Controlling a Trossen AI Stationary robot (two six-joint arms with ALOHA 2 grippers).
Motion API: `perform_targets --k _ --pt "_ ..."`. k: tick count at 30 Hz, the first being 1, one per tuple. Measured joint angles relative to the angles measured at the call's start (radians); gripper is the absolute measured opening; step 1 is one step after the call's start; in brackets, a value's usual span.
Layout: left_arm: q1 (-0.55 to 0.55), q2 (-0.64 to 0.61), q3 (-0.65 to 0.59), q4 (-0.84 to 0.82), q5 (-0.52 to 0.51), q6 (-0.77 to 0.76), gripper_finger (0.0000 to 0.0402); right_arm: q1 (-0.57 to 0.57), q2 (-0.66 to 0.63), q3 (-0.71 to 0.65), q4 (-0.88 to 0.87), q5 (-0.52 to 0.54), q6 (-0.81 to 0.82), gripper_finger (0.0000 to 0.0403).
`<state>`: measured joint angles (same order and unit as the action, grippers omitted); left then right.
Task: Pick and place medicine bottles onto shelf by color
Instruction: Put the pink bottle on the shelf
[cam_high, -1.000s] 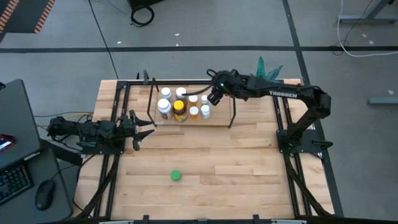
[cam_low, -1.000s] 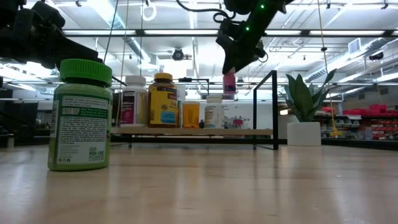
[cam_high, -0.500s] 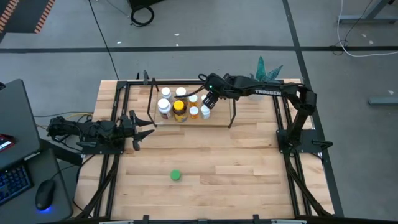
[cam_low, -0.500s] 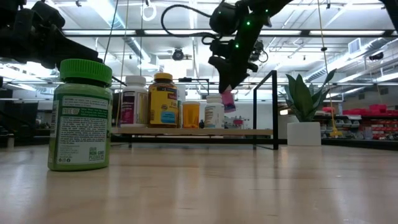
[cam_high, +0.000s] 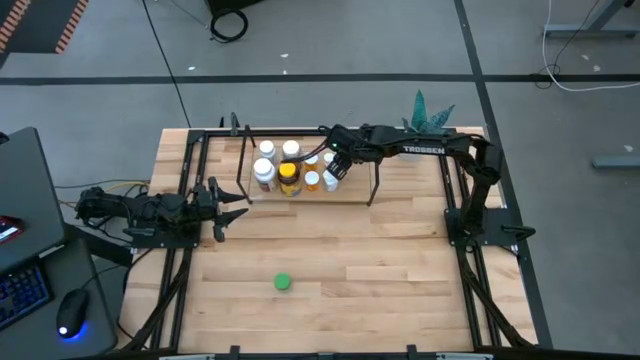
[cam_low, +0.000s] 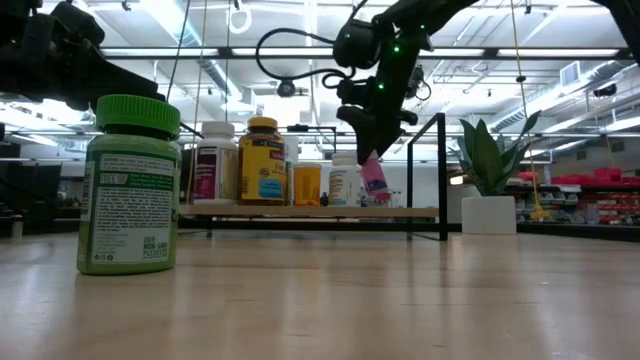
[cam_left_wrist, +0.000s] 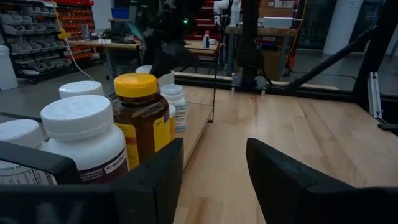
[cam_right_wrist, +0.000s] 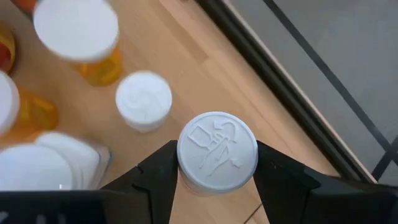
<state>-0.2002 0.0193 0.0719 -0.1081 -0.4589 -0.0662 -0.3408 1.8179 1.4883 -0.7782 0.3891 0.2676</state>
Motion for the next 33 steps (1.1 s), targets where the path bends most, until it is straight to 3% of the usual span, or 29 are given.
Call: perform_targets --k 12,16,27,33 --pt "0.0 0.0 0.0 0.0 0.0 0.0 0.0186 0.0 -0.002 0.002 -0.034 -0.007 0.025 0.0197" --pt "0.0 0.0 0.0 0.0 0.0 0.0 0.0181 0.0 -0.002 0.001 -0.047 -0.087 -0.084 0.0197" --pt "0.0 0.0 0.0 0.0 0.0 -0.001 0.0187 -0.044 -0.002 0.001 -0.029 -0.177 -0.407 0.0197" --pt "0.0 0.0 0.0 0.0 0.0 0.0 0.0181 -0.083 -0.002 0.001 -0.022 -0.269 -0.463 0.0197"
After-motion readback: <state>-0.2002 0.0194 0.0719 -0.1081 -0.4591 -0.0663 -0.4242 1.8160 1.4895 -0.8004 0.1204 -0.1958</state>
